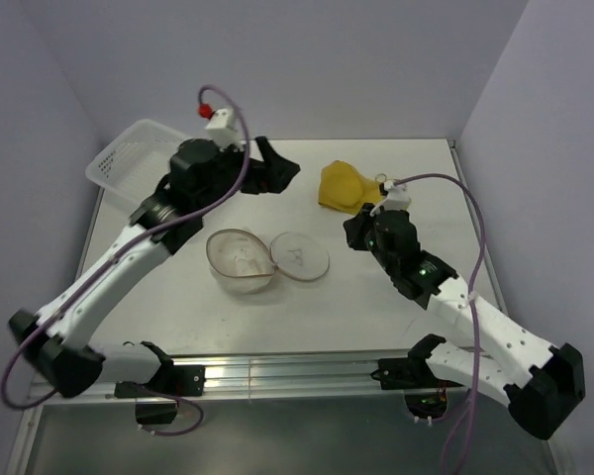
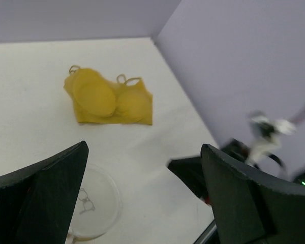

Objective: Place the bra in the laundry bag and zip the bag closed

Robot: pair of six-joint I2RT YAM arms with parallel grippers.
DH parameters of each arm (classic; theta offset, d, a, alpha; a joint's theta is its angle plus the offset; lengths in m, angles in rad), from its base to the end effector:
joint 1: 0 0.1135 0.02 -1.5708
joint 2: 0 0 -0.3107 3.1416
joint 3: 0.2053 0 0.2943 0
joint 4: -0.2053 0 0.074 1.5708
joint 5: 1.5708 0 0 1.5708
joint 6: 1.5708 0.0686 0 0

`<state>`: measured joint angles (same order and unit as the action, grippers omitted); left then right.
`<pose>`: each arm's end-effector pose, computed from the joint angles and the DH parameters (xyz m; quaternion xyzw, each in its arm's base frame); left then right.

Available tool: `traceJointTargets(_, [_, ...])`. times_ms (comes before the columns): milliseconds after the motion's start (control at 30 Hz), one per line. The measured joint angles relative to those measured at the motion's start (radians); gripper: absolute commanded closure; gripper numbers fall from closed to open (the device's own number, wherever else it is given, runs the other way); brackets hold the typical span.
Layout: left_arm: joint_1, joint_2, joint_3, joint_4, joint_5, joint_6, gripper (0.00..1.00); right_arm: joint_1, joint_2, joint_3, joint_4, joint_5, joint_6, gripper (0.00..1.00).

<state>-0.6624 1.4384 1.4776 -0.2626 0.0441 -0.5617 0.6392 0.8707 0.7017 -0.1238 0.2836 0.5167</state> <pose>0.3163 -0.2506 0.4611 0.0531 0.7796 -0.3725 0.5006 0.2104 0.1324 0.3214 0.0355 0.7983 0.2275 0.5565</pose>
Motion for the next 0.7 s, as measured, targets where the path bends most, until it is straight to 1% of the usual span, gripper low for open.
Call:
traceJointTargets(67, [-0.002,-0.151,-0.085,0.032,-0.007,-0.001,0.01,-0.038,0.089,0.041,-0.007,-0.022,-0.011,0.83])
traceJointTargets(133, [-0.003,-0.254,-0.136,0.039,-0.007,0.003,0.01,-0.079,0.187,0.093,-0.015,-0.039,-0.026,0.81])
traceJointTargets(233, [-0.005,-0.335,-0.199,0.035,0.000,0.027,0.01,-0.127,0.351,0.198,-0.029,-0.055,-0.057,0.75])
traceJointTargets(367, [-0.005,-0.387,-0.318,-0.011,0.007,0.061,0.01,-0.166,0.578,0.372,-0.059,-0.053,-0.116,0.68])
traceJointTargets(400, [-0.005,-0.401,-0.353,-0.026,0.008,0.071,0.01,-0.171,0.642,0.425,-0.077,-0.050,-0.132,0.61])
traceJointTargets(467, [-0.005,-0.434,-0.415,-0.044,0.010,0.080,0.01,-0.175,0.775,0.544,-0.111,-0.038,-0.164,0.54])
traceJointTargets(500, [-0.005,-0.455,-0.443,-0.051,0.011,0.081,0.01,-0.177,0.833,0.595,-0.135,-0.037,-0.176,0.43])
traceJointTargets(567, [-0.005,-0.509,-0.503,-0.042,0.012,0.086,0.01,-0.178,0.951,0.709,-0.175,-0.027,-0.200,0.32])
traceJointTargets(600, [-0.005,-0.536,-0.528,-0.042,0.013,0.087,0.01,-0.179,1.009,0.762,-0.196,-0.021,-0.213,0.30])
traceJointTargets(700, [-0.005,-0.589,-0.563,-0.042,0.013,0.091,0.01,-0.179,1.168,0.919,-0.262,0.000,-0.238,0.31])
